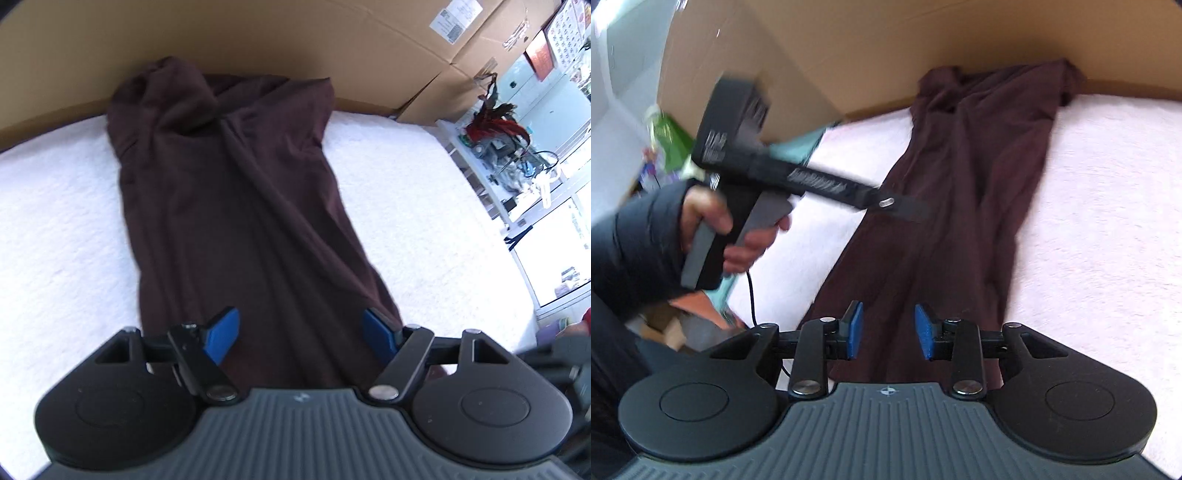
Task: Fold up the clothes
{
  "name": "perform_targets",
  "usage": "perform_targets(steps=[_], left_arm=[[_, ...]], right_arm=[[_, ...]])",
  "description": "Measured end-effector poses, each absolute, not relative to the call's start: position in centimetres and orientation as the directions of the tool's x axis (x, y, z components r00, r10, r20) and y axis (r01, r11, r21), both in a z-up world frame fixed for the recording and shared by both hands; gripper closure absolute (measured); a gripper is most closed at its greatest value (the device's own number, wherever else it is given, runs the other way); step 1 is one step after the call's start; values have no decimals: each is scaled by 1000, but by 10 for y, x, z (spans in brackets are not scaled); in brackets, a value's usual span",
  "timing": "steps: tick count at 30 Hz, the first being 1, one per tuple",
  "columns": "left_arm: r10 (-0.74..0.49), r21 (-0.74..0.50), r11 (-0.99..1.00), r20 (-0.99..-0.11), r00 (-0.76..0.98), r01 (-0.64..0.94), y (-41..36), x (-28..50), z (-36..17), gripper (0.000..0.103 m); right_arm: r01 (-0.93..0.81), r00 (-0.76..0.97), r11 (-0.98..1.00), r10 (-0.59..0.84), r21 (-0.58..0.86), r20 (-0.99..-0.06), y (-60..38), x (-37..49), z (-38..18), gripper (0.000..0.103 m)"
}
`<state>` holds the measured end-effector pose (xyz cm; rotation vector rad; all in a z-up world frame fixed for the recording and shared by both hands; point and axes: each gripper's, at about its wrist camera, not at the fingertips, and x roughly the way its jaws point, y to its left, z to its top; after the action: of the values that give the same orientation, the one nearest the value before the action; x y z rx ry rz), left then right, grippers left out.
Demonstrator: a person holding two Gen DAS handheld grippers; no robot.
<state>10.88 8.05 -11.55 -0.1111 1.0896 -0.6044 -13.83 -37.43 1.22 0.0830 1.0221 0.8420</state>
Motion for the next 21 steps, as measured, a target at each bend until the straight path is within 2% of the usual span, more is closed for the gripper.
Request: perform_targets(steps=[5,7,8,9,10,14,17,19,20,21], left_arm=[[-520,-386,833,-790,323,397,75,125,-117,30],[-523,-392,833,-789,323,391,73,132,-118,37],[-525,-395,833,-788,323,388,73,135,-118,55],[-526,-399,832,-787,323,385,72,138,-118,92],[-527,-402,832,-786,323,382,71,141,-119,103],[-539,-419,829,-775,331,371,74,151,-115,103],[-532,-401,832,-772,348,383,88,151,-107,103],[-501,-373,849,-793,347,375,95,153,-111,92],[-486,-358,856,-803,346,372,99,154,-112,72],[-473,-351,865,-810,346,360,104,154,-114,62]], right_arm=[[-569,288,766,527,300,-800,-367,-156,6,70],[-562,305,788,479,250,-823,-359,-152,-7,71],[-555,319,800,458,228,-830,-356,-152,-12,73],[-537,327,814,443,222,-835,-356,-152,-15,87],[-515,331,829,426,218,-842,-356,-149,-17,97],[-478,371,828,492,292,-788,-365,-148,14,98],[-542,384,781,559,310,-735,-360,-153,41,98],[-590,357,751,573,298,-738,-348,-155,42,98],[-611,340,740,567,282,-750,-339,-154,38,98],[-630,317,732,549,261,-773,-330,-153,27,97]])
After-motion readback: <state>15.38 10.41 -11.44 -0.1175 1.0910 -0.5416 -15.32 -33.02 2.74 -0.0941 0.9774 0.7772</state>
